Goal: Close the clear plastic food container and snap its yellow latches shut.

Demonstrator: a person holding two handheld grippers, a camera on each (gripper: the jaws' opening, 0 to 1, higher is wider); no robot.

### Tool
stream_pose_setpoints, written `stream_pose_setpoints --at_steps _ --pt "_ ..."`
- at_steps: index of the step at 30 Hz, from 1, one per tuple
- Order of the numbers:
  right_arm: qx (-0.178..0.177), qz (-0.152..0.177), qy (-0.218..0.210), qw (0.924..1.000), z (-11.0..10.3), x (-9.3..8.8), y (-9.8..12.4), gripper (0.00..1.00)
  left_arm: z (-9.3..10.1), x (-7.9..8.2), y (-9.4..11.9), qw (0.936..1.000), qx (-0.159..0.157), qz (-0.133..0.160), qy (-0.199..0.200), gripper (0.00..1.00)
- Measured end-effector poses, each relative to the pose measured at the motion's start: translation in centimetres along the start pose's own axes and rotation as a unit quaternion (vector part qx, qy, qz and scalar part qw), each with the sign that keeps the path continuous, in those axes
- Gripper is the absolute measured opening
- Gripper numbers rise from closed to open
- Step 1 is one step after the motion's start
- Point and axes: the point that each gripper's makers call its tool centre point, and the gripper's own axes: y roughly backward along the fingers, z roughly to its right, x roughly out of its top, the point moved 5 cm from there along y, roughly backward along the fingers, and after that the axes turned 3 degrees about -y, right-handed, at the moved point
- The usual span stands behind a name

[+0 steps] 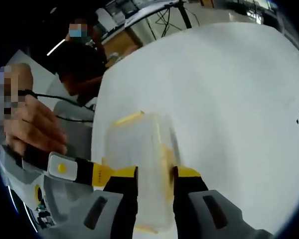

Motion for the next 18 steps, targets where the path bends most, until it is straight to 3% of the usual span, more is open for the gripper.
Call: stream_pose_setpoints --at_steps 2,3,4,9,18 --pt "0.003 -0.003 -0.011 0.9999 0.0 -0.1 -0.1 0.22 0.4 0.0 -0.4 0.9999 -0.004 0.008 0.007 0.21" --pt "0.011 -0.026 -0.015 0.9995 -0.1 -0.7 -0.1 0.2 0.5 0.0 -1.4 0.9999 -0.007 0.011 0.007 0.21" --pt "0.008 -0.011 -0.015 0.9998 0.5 -0.8 -1.1 0.2 0.6 0.1 -1.7 0.9999 -0.008 0.009 0.007 0.21" --pt "0.005 -0.028 -0.005 0.9996 0.8 -1.2 -2.2 0.2 0.3 0.2 -1.5 1.0 -0.008 0.0 0.003 0.22" --pt "0.002 -0.025 -0.007 0.9997 0.4 -0.1 -1.8 0.24 0.0 0.2 -1.0 0.9997 -0.011 -0.003 0.02 0.23"
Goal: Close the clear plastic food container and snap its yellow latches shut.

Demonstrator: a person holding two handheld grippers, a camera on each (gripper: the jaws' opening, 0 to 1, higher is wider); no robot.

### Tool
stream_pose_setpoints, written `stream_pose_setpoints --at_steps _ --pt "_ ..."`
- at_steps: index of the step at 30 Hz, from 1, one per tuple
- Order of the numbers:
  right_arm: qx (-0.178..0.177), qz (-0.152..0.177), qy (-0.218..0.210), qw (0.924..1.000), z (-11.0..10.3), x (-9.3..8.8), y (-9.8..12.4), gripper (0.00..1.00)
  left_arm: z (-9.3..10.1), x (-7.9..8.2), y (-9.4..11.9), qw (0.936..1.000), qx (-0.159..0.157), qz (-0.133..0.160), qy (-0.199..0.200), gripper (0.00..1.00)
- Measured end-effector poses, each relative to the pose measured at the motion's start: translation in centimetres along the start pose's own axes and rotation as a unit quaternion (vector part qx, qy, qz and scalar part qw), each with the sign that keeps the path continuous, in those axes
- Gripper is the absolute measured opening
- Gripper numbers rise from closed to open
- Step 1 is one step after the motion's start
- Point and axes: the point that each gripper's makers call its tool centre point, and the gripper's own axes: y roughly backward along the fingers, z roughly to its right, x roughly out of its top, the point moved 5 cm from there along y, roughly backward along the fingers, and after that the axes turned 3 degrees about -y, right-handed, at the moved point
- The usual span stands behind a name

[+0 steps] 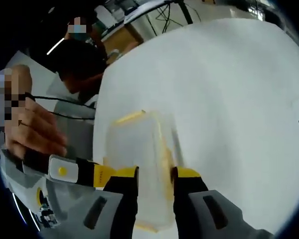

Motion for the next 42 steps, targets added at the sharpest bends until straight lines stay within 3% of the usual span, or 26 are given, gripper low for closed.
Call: stream_pose_setpoints --at_steps 9,12,15,17,20,24,36,41,42 --pt "-0.024 0.001 0.024 0.9994 -1.5 0.8 0.2 0.34 0.1 -0.6 0.5 0.9996 -0.004 0.027 -0.006 0.24" --pt "-0.029 0.013 0.035 0.9989 -1.6 1.5 1.3 0.35 0.1 -1.2 0.7 0.9996 0.002 0.026 -0.007 0.25" --pt "-0.044 0.033 0.041 0.9977 -1.8 2.6 2.4 0.36 0.3 -1.4 1.6 0.999 0.007 0.039 0.019 0.3" --pt "-0.049 0.038 0.044 0.9971 -2.1 2.7 3.0 0.36 0.4 -1.2 2.2 0.9966 0.014 0.066 0.046 0.36" --pt "-0.067 0.042 0.053 0.9955 -2.8 2.2 3.6 0.38 0.4 -1.6 3.0 0.9895 0.014 0.103 0.101 0.35" --pt "-0.11 0.079 0.06 0.989 -3.0 2.2 4.3 0.39 0.0 -2.8 3.6 0.9841 0.032 0.115 0.132 0.34" --pt "-0.158 0.145 0.046 0.9757 -5.1 -0.5 5.4 0.42 0.3 -4.8 4.5 0.9609 0.057 0.154 0.223 0.34" --pt "-0.187 0.181 0.025 0.9651 -5.8 -2.0 5.5 0.44 0.4 -5.4 4.2 0.9494 0.065 0.168 0.257 0.34" --pt "-0.199 0.193 0.02 0.9605 -6.0 -2.5 5.6 0.44 0.3 -5.6 4.2 0.944 0.074 0.174 0.27 0.34"
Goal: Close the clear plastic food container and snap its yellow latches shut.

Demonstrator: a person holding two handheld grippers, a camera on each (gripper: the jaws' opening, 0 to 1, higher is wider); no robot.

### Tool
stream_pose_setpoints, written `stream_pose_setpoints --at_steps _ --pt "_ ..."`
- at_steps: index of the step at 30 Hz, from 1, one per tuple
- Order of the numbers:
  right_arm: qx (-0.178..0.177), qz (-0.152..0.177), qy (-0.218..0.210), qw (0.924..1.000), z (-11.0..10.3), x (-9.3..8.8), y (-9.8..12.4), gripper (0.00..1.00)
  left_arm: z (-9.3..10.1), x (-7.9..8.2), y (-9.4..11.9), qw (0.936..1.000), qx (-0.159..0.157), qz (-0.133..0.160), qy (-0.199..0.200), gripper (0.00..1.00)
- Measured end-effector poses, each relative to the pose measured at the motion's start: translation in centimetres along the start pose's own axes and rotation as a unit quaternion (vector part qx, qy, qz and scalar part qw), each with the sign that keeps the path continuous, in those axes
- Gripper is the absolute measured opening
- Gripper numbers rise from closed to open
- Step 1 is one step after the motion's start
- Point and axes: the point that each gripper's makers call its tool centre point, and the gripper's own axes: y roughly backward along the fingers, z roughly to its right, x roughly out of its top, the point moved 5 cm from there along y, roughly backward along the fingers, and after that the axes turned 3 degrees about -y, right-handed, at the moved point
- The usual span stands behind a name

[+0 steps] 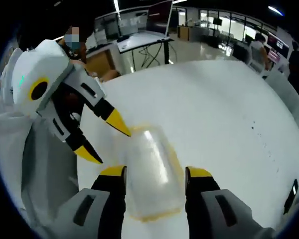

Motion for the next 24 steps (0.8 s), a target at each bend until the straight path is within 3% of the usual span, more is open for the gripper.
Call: stream_pose_setpoints --at_steps 4,6,9,12,16,19,24 --pt "-0.021 0.04 -0.038 0.9983 -0.9 -0.8 0.6 0.43 0.0 -0.6 -0.1 0.9996 0.011 0.019 0.019 0.33" --pt "-0.048 0.069 -0.052 0.9951 -0.7 -1.1 1.0 0.41 0.2 -0.9 -0.2 0.9991 0.018 0.026 0.027 0.32" --pt "-0.061 0.102 -0.078 0.9899 -1.3 -1.7 1.6 0.41 0.4 -1.2 -0.2 0.9974 0.025 0.042 0.052 0.32" --pt "-0.069 0.105 -0.074 0.9893 -1.9 -2.6 1.8 0.41 0.5 -1.5 -0.2 0.9902 0.029 0.07 0.117 0.33" --pt "-0.082 0.119 -0.075 0.9866 -2.9 -3.9 1.6 0.41 0.6 -1.9 -0.1 0.9798 0.04 0.103 0.166 0.33" --pt "-0.092 0.141 -0.092 0.9814 -3.6 -4.6 1.5 0.41 1.0 -2.1 -0.1 0.9735 0.04 0.126 0.186 0.33" --pt "-0.115 0.188 -0.107 0.9695 -5.1 -5.7 1.1 0.43 2.1 -2.7 0.0 0.9735 0.054 0.141 0.171 0.33"
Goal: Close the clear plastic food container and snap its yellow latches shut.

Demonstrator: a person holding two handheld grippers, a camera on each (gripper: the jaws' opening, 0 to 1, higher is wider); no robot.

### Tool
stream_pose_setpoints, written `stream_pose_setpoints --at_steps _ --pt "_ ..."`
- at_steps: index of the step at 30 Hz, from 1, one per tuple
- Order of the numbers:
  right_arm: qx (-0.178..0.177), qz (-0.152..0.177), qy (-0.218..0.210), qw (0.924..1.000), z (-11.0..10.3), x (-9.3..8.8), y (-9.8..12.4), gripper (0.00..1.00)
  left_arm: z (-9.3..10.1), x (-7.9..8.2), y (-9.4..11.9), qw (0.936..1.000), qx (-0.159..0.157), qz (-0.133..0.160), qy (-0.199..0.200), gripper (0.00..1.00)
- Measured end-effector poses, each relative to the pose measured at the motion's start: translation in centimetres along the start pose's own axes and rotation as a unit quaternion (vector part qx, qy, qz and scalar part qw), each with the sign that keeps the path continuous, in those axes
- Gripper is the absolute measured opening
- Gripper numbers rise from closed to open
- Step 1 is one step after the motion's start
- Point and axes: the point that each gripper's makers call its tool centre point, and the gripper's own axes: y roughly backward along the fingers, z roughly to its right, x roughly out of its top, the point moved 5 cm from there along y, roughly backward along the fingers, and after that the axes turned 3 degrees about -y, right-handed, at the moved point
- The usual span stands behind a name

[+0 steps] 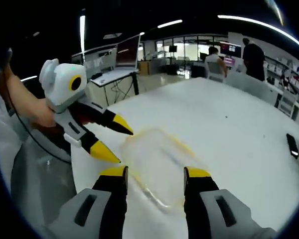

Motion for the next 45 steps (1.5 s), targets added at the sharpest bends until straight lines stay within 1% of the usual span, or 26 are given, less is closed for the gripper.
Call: stream_pose_setpoints --at_steps 2,4,7,10,12,14,18,25,29,30,31,32,33,35,37,39,41,45 --pt "-0.004 0.005 -0.003 1.0 -0.3 -0.5 0.1 0.44 0.2 -0.2 0.1 0.9999 0.008 0.013 -0.006 0.33" --pt "-0.013 0.015 -0.018 0.9996 -0.3 -0.9 0.2 0.44 0.4 -0.3 0.1 0.9997 0.012 0.018 -0.008 0.33" --pt "-0.028 0.025 -0.026 0.9989 -0.1 -1.3 0.6 0.45 0.6 -0.5 0.2 0.9994 0.019 0.028 0.006 0.31" --pt "-0.044 0.033 -0.026 0.9982 0.1 -1.7 1.0 0.46 0.6 -0.5 0.3 0.999 0.028 0.036 0.004 0.31" --pt "-0.055 0.03 -0.027 0.9977 0.5 -2.2 1.0 0.46 0.4 -0.7 0.3 0.9986 0.037 0.038 0.005 0.31" --pt "-0.06 0.029 -0.035 0.9972 0.9 -2.6 1.1 0.46 0.2 -1.0 0.3 0.9983 0.042 0.037 0.014 0.31" --pt "-0.07 0.025 -0.047 0.9961 1.3 -3.5 1.2 0.45 -0.2 -1.4 0.5 0.9976 0.056 0.039 0.012 0.31" --pt "-0.081 0.009 -0.049 0.9955 1.6 -5.3 0.9 0.43 -0.5 -2.2 0.6 0.9968 0.067 0.04 0.019 0.29" --pt "-0.09 0.001 -0.064 0.9939 2.0 -6.3 0.6 0.43 -0.8 -2.9 0.4 0.9966 0.072 0.036 0.02 0.28" --pt "-0.09 0.0 -0.066 0.9937 2.1 -6.4 0.5 0.43 -0.8 -3.0 0.3 0.9968 0.07 0.033 0.021 0.28" --pt "-0.092 -0.001 -0.068 0.9934 2.2 -6.6 0.4 0.43 -1.0 -2.8 0.2 0.9959 0.075 0.049 0.012 0.27" --pt "-0.091 -0.001 -0.071 0.9933 2.3 -6.7 0.3 0.43 -0.8 -3.1 0.3 0.9965 0.074 0.037 0.016 0.26" --pt "-0.09 0.0 -0.075 0.9932 2.4 -6.8 0.2 0.43 -1.1 -2.9 0.1 0.9963 0.077 0.037 0.009 0.25" --pt "-0.092 -0.002 -0.079 0.9927 2.6 -6.9 0.0 0.43 -1.2 -2.8 0.0 0.9962 0.076 0.04 0.018 0.25" --pt "-0.092 -0.004 -0.081 0.9924 2.7 -7.0 -0.3 0.43 -1.3 -2.8 0.0 0.9958 0.082 0.039 0.015 0.26" --pt "-0.091 -0.006 -0.08 0.9926 2.6 -7.0 -0.4 0.43 -1.4 -2.8 0.2 0.9952 0.084 0.043 0.027 0.26" --pt "-0.089 -0.009 -0.077 0.9931 2.5 -7.0 -0.5 0.43 -1.4 -3.0 0.3 0.9951 0.087 0.039 0.023 0.27" --pt "-0.081 -0.019 -0.07 0.9941 2.2 -7.4 -1.0 0.43 -1.6 -3.7 -0.2 0.9961 0.082 0.027 0.019 0.27"
